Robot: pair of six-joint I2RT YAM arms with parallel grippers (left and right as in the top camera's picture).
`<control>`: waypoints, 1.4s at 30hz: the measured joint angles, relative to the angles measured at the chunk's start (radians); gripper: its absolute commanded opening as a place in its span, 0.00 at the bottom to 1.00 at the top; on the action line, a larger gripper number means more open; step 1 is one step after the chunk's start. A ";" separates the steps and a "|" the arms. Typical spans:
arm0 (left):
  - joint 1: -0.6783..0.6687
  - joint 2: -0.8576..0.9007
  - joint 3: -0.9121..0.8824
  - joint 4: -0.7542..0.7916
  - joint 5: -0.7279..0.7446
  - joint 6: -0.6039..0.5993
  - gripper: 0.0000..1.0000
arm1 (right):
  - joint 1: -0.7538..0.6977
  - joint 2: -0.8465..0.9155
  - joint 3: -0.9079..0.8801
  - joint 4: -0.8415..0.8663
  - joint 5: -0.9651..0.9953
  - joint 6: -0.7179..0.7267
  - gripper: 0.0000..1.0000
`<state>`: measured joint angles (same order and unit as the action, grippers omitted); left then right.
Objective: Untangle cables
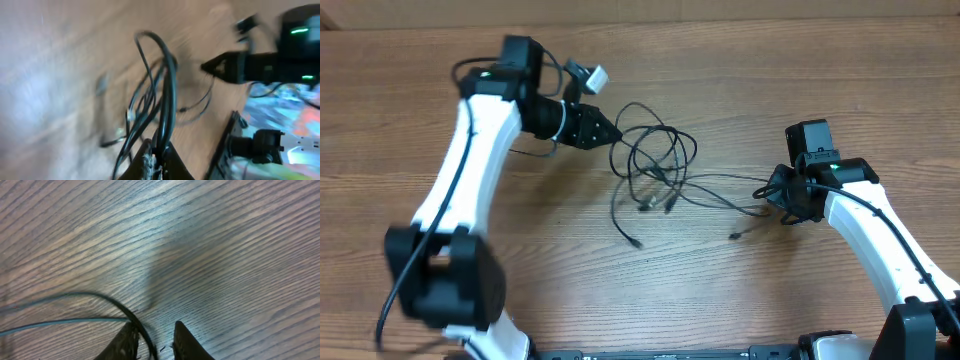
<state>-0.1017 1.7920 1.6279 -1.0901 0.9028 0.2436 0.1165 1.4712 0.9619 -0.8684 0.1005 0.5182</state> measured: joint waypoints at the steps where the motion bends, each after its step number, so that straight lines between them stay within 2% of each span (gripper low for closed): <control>1: 0.002 -0.056 0.000 0.019 0.001 -0.001 0.04 | 0.000 0.002 0.000 0.001 0.002 0.000 0.18; 4: 0.002 -0.191 0.001 0.052 -0.013 -0.005 0.04 | 0.000 0.014 0.000 0.002 0.004 -0.008 0.04; 6: 0.002 -0.273 0.002 0.060 -0.042 -0.010 0.04 | 0.000 0.025 0.000 0.005 0.003 -0.003 0.05; 11: -0.008 -0.369 0.011 0.048 -0.156 -0.074 0.04 | -0.003 0.035 0.000 0.043 -0.087 -0.027 0.64; 14: -0.010 -0.352 0.011 0.037 -0.210 -0.116 0.04 | -0.005 0.035 0.000 0.082 -0.267 -0.142 0.82; 16: -0.014 -0.328 0.011 0.035 -0.241 -0.148 0.04 | -0.005 0.035 0.000 0.083 -0.382 -0.217 0.89; 18: -0.014 -0.299 0.011 0.028 -0.266 -0.184 0.05 | -0.004 0.035 0.000 0.077 -0.471 -0.279 0.91; 24: -0.035 -0.202 0.011 -0.045 -0.297 -0.219 0.06 | -0.004 0.035 0.000 0.045 -0.553 -0.352 0.95; 29: -0.091 -0.082 0.011 -0.099 -0.306 -0.219 0.08 | -0.004 0.035 0.000 0.002 -0.472 -0.336 0.92; 32: -0.138 -0.013 0.010 -0.103 -0.308 -0.219 0.08 | -0.004 0.037 0.000 -0.008 -0.367 -0.275 0.80; 34: -0.178 0.030 0.010 -0.101 -0.310 -0.219 0.08 | -0.005 0.038 0.000 -0.007 -0.305 -0.229 0.68; 36: -0.217 0.064 0.010 -0.093 -0.310 -0.219 0.08 | -0.005 0.038 0.000 -0.006 -0.245 -0.182 0.52; 39: -0.284 0.116 0.010 -0.072 -0.310 -0.220 0.09 | -0.006 0.038 0.000 -0.004 -0.174 -0.124 0.36; 42: -0.340 0.154 0.010 -0.046 -0.310 -0.232 0.10 | -0.024 0.038 0.000 0.005 -0.132 -0.080 0.33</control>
<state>-0.4419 1.9465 1.6375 -1.1362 0.5930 0.0113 0.0925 1.5093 0.9619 -0.8635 -0.0315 0.4385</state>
